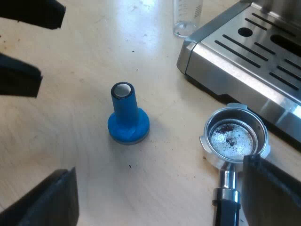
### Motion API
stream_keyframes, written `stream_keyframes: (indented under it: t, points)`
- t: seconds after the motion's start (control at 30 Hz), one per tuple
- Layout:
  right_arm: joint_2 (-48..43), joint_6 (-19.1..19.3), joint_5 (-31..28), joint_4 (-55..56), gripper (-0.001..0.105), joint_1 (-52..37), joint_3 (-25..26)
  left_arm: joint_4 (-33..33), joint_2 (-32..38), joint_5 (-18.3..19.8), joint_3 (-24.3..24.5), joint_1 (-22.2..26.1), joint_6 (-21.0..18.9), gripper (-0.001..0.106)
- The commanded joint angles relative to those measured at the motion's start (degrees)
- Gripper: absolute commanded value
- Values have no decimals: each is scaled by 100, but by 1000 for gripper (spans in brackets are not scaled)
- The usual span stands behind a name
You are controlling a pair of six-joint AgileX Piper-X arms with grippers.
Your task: Grind coffee beans and then tamp
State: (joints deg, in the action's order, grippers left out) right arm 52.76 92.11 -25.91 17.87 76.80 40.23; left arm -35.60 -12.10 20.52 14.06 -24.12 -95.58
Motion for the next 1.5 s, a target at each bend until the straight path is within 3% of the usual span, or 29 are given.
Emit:
stream_keyframes:
  t: [0.03,0.13,0.2,0.3,0.47,0.63,0.77,0.87,1.17,1.5]
  points:
    - [-4,69,49,-46,72,-12,5,89,-29,589,15,1,-234,79]
    - [-4,69,49,-46,72,-12,5,89,-26,1022,15,1,-252,79]
    - [-4,69,49,-46,72,-12,5,129,-26,1006,15,1,-252,79]
    - [-4,69,49,-46,72,-12,5,127,-26,656,15,1,-252,79]
    - [-4,69,49,-46,72,-12,5,219,-26,-362,-67,1,-252,79]
    - [-4,69,49,-46,72,-12,5,579,-113,-374,-277,1,-252,79]
    - [-4,69,49,-46,72,-12,5,845,-426,-609,-362,1,-206,79]
    - [-4,69,49,-46,72,-12,5,1050,-873,-400,-445,1,-207,79]
    - [-4,69,49,-46,72,-12,5,1800,-2085,-390,-519,1,-207,79]
    - [-4,69,49,-46,72,-12,5,2577,-2853,-350,-691,1,-207,79]
